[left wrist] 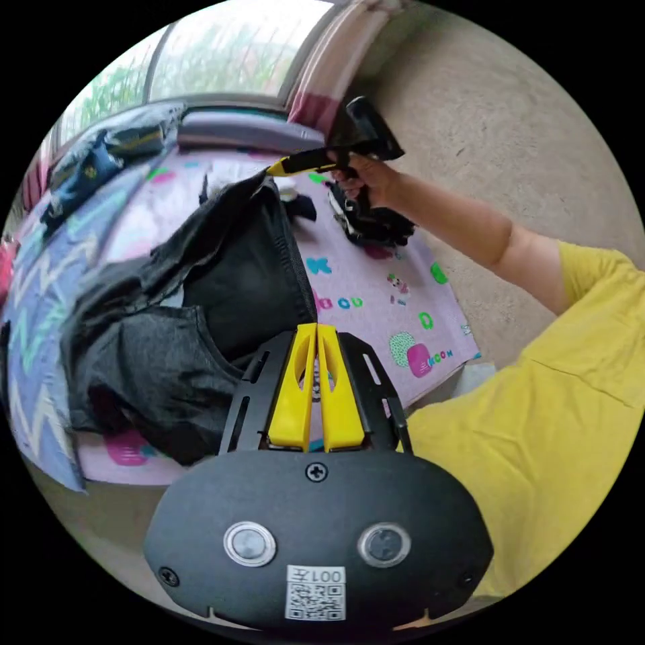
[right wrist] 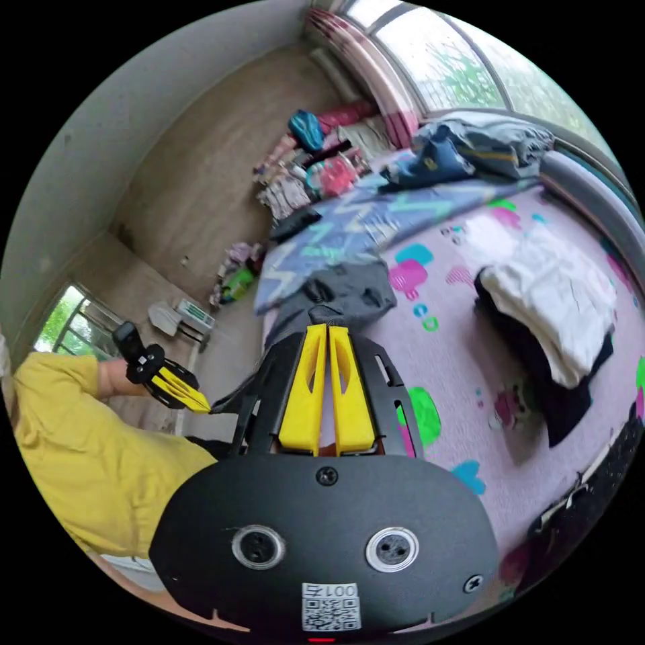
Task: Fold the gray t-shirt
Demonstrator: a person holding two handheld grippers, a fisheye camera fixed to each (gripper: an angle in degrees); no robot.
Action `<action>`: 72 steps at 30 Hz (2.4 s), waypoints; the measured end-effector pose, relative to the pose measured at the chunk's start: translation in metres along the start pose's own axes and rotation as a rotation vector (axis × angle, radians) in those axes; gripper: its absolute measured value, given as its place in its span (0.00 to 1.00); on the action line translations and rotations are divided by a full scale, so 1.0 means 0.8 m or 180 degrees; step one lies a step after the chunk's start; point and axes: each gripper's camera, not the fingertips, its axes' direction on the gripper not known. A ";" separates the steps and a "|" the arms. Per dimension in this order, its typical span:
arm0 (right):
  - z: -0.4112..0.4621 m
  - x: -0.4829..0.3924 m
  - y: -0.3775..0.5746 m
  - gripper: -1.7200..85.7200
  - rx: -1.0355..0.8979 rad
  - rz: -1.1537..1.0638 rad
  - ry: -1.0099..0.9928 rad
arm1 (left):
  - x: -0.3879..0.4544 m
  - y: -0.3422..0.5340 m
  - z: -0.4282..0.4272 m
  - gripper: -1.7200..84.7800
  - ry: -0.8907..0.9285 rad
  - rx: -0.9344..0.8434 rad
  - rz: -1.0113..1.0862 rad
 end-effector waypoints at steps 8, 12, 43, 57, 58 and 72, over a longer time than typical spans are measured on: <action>0.060 0.157 0.217 0.02 -0.0430 0.1040 0.0314 | -0.019 -0.043 0.191 0.00 0.0375 -0.0929 -0.0110; 0.033 0.187 0.275 0.02 -0.0615 0.1164 0.0634 | -0.003 -0.089 0.226 0.00 0.0428 -0.1064 0.0036; 0.232 -0.168 0.367 0.03 -0.0632 0.0846 0.0591 | -0.387 -0.017 -0.003 0.01 -0.0730 -0.0761 -0.1018; 0.277 -0.121 0.341 0.02 -0.1164 0.1878 0.1042 | -0.459 -0.079 0.035 0.00 -0.0740 -0.1187 -0.0305; 0.273 -0.122 0.342 0.02 -0.1151 0.1880 0.1068 | -0.460 -0.079 0.038 0.00 -0.0739 -0.1224 -0.0292; 0.200 -0.153 0.460 0.02 -0.2507 0.1727 0.1004 | -0.466 -0.108 0.043 0.00 -0.0681 -0.1691 0.0336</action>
